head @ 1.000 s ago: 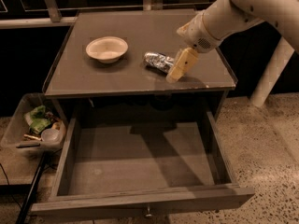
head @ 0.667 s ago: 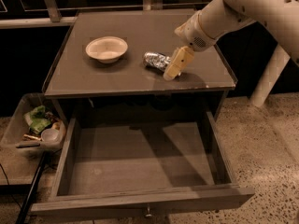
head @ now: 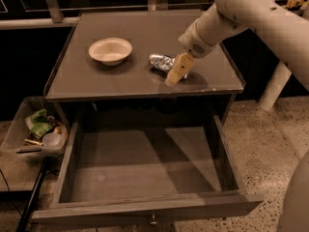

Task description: Place redbull can into top drawer

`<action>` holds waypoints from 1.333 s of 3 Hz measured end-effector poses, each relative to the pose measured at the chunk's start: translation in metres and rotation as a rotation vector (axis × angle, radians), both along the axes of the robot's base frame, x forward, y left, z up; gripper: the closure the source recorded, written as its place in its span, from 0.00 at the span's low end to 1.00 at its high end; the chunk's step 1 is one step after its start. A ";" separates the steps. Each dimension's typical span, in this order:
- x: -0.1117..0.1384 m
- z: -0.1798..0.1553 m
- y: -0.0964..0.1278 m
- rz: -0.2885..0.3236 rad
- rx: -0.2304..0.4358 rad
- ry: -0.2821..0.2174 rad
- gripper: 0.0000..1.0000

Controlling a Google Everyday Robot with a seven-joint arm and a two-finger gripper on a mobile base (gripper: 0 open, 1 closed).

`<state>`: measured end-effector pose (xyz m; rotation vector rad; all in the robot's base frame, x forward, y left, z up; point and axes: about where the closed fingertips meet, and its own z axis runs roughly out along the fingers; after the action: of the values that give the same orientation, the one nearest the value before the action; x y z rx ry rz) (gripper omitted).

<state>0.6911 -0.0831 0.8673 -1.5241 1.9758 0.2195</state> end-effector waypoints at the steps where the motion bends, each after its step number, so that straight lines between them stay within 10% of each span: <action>1: 0.007 -0.019 0.002 -0.018 -0.027 0.025 0.00; 2: 0.011 -0.036 0.002 -0.035 -0.044 0.057 0.00; 4: 0.011 -0.036 0.002 -0.035 -0.044 0.057 0.41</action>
Offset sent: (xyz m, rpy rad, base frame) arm 0.0168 -0.0017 -0.0507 -0.0639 0.0860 -0.0611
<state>0.7025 -0.0811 0.8311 -1.5251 2.0631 0.2077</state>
